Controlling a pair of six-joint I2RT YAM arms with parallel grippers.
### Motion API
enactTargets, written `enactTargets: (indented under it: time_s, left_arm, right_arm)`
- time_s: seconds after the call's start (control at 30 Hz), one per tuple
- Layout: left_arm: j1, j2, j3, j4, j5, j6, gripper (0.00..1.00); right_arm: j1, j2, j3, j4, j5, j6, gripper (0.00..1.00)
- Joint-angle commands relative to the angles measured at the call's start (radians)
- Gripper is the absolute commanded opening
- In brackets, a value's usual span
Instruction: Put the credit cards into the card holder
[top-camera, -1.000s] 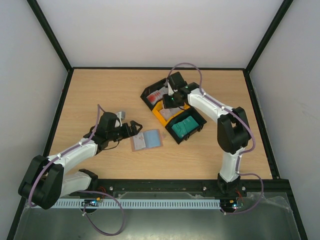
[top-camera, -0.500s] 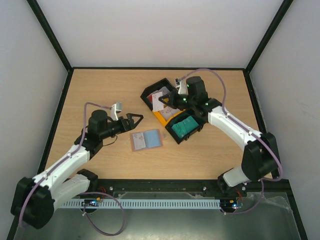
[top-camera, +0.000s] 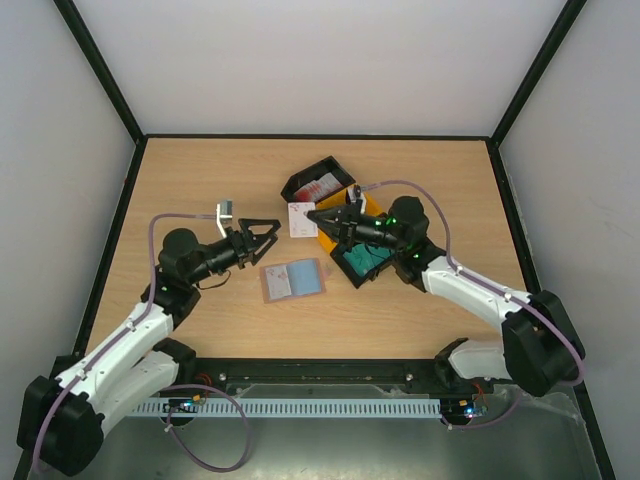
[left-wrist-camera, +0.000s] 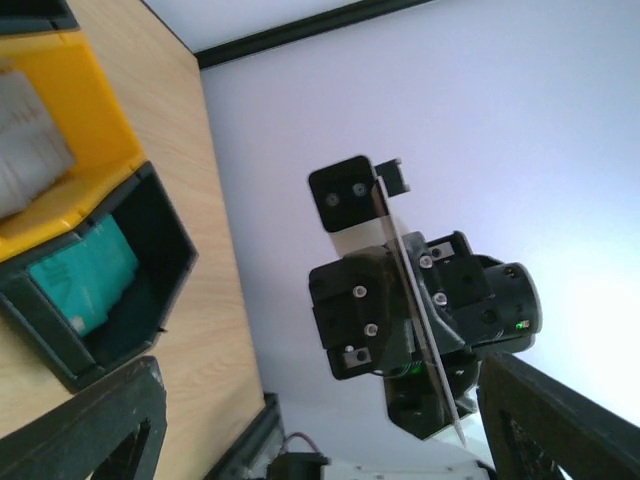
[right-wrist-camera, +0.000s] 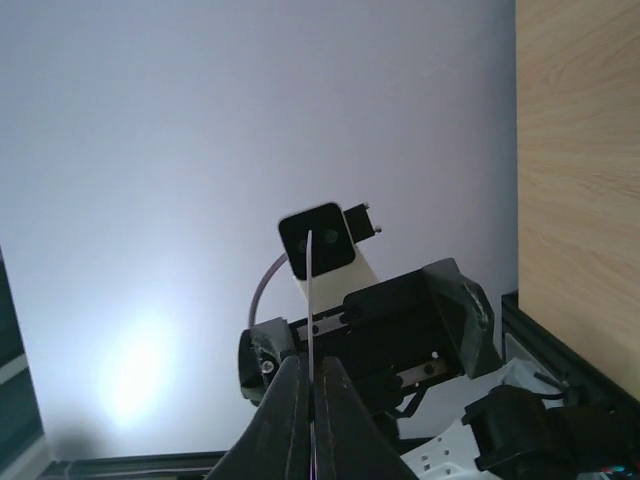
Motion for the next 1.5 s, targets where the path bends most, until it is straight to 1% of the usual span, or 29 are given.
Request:
enactTargets:
  time_s: [0.0,0.1,0.2,0.23,0.3,0.4,0.47,0.53,0.6,0.67,0.77,0.83,0.97,1.1,1.13,1.2,1.27,1.37,1.4,1.43,1.47]
  left_arm:
    - [0.000,0.021,-0.038,0.259,0.082,-0.259,0.85]
    - [-0.005,0.049,-0.038,0.361,0.129,-0.348,0.85]
    - [-0.026,0.069,-0.029,0.374,0.136,-0.382,0.86]
    - [-0.036,0.079,-0.022,0.371,0.138,-0.386,0.85]
    - [-0.055,0.098,-0.015,0.370,0.141,-0.403,0.81]
    - [-0.091,0.139,-0.007,0.389,0.151,-0.428,0.68]
    - [-0.119,0.157,-0.003,0.401,0.152,-0.425,0.57]
    - [-0.143,0.158,-0.003,0.392,0.145,-0.409,0.44]
    - [-0.148,0.146,-0.002,0.353,0.131,-0.373,0.34]
    - [-0.151,0.129,0.006,0.274,0.113,-0.323,0.27]
    - [-0.156,0.131,0.007,0.259,0.114,-0.290,0.16]
    - [-0.163,0.139,0.009,0.263,0.115,-0.283,0.15]
    - [-0.178,0.161,0.014,0.260,0.117,-0.263,0.19]
    - [-0.201,0.191,0.024,0.267,0.124,-0.241,0.20]
    - [-0.209,0.199,0.027,0.267,0.125,-0.235,0.19]
    - [-0.221,0.206,0.027,0.277,0.124,-0.232,0.12]
    - [-0.227,0.206,0.026,0.280,0.121,-0.228,0.08]
    - [-0.228,0.187,0.012,0.273,0.105,-0.217,0.03]
    - [-0.228,0.180,0.006,0.272,0.098,-0.210,0.02]
    - [-0.228,0.174,0.000,0.271,0.093,-0.204,0.02]
    - [-0.228,0.167,-0.006,0.268,0.086,-0.194,0.02]
  right_arm:
    - [0.006,-0.059,-0.044,0.103,0.008,0.133,0.02]
    - [0.014,-0.093,-0.073,0.070,0.014,0.133,0.02]
    - [0.024,-0.127,-0.101,0.039,0.026,0.127,0.02]
    - [0.029,-0.138,-0.108,0.023,0.030,0.120,0.02]
    - [0.043,-0.154,-0.120,-0.007,0.033,0.103,0.02]
    - [0.061,-0.183,-0.150,-0.024,0.039,0.097,0.02]
    - [0.065,-0.206,-0.158,-0.068,0.050,0.069,0.02]
    - [0.070,-0.236,-0.154,-0.141,0.075,0.004,0.02]
    - [0.071,-0.264,-0.145,-0.232,0.091,-0.051,0.02]
    - [0.071,-0.285,-0.143,-0.274,0.091,-0.084,0.02]
    - [0.071,-0.308,-0.144,-0.313,0.090,-0.113,0.02]
    - [0.071,-0.319,-0.146,-0.324,0.087,-0.121,0.02]
    - [0.071,-0.330,-0.165,-0.313,0.080,-0.118,0.02]
    - [0.071,-0.337,-0.181,-0.294,0.081,-0.113,0.02]
    - [0.071,-0.338,-0.184,-0.288,0.082,-0.111,0.02]
    - [0.071,-0.335,-0.186,-0.287,0.084,-0.114,0.02]
    - [0.070,-0.329,-0.187,-0.287,0.086,-0.120,0.02]
    - [0.071,-0.328,-0.187,-0.297,0.107,-0.141,0.02]
    - [0.071,-0.330,-0.187,-0.304,0.115,-0.153,0.02]
    - [0.071,-0.331,-0.187,-0.311,0.123,-0.169,0.05]
    - [0.071,-0.332,-0.186,-0.323,0.130,-0.195,0.15]
